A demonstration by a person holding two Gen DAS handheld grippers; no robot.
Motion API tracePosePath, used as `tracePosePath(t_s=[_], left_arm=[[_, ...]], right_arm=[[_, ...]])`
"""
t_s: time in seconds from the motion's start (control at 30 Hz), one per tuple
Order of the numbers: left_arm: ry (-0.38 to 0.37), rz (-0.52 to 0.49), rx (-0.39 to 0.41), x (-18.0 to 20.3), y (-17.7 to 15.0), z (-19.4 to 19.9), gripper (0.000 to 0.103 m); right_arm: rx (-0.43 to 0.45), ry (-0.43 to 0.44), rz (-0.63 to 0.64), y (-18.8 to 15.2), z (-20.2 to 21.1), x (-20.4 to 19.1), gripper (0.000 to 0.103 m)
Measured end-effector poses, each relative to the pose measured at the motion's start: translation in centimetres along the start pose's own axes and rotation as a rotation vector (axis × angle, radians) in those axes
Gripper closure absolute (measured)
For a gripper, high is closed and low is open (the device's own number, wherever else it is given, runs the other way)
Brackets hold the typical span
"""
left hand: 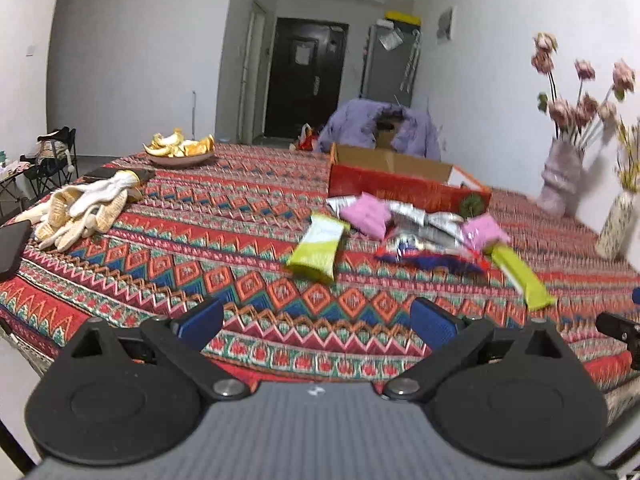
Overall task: Organize snacks
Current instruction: 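Withdraw both tools from the box back toward the snack pile, then grasp a white printed packet with the left tool while the right grasps a pink bag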
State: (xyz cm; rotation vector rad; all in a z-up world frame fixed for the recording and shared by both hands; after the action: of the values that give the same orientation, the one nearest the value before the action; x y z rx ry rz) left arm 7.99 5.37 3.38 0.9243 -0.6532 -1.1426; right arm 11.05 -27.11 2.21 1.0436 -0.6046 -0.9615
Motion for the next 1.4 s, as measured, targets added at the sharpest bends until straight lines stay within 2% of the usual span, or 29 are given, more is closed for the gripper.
tracePosePath(t_s=[0.17,0.33,0.5,0.6,0.67,0.87,0.97,1.07,1.13,1.17,1.27,1.4], left_arm=[[-0.013,-0.039,-0.038,1.1,-0.3,-1.7,0.001],[-0.039,-0.098,-0.05,2.9,1.1,-3.8,0.001],[-0.079,-0.183,-0.011,6.2,3.6,-6.7,0.002],[-0.131,-0.228,0.027,8.8,5.8,-8.6,0.002],[-0.172,-0.257,0.038,10.8,7.2,-10.5,0.005],[-0.217,-0.36,-0.001,16.2,10.0,-17.5,0.026],[-0.25,-0.373,-0.022,17.9,10.9,-20.7,0.027],[-0.254,-0.411,-0.07,19.4,10.8,-23.7,0.029],[-0.263,-0.414,-0.121,19.9,10.6,-25.3,0.039],[-0.281,-0.407,-0.143,19.9,10.5,-25.9,0.041],[-0.299,-0.411,-0.139,19.9,10.4,-26.3,0.043],[-0.302,-0.386,-0.148,19.5,10.4,-26.5,0.045]], right_arm=[[-0.035,-0.015,-0.021,-0.4,-1.6,0.9,0.0],[-0.037,-0.023,-0.078,0.4,-3.5,2.8,0.0],[-0.058,0.019,-0.132,2.0,-5.8,4.9,0.002],[-0.043,0.027,-0.136,3.6,-7.4,6.1,0.004],[-0.024,0.044,-0.158,4.8,-8.9,7.2,0.012],[-0.037,0.074,-0.205,7.1,-14.7,9.6,0.018],[-0.073,0.074,-0.19,7.9,-18.0,10.7,0.02],[-0.143,0.018,-0.091,8.3,-21.4,10.6,0.021],[-0.18,-0.007,-0.031,8.4,-23.4,10.3,0.021],[-0.195,-0.009,-0.02,8.4,-24.2,10.3,0.021],[-0.235,0.0,-0.003,8.4,-26.8,10.3,0.021],[-0.272,-0.077,0.025,8.3,-28.4,11.0,0.021]])
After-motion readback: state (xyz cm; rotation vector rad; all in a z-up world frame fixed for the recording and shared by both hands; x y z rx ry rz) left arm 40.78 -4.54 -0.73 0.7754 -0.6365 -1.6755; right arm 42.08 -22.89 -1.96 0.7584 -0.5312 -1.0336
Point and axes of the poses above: each gripper's, at about its wrist camera, not at the fingertips, and z roughly against the way its jaws point, x to its right, y to its top, the point moved 3 cm from there along -z, roughly the way its jaws point, and after that the axes turned 15 degrees about y, right-handed, at the moved point
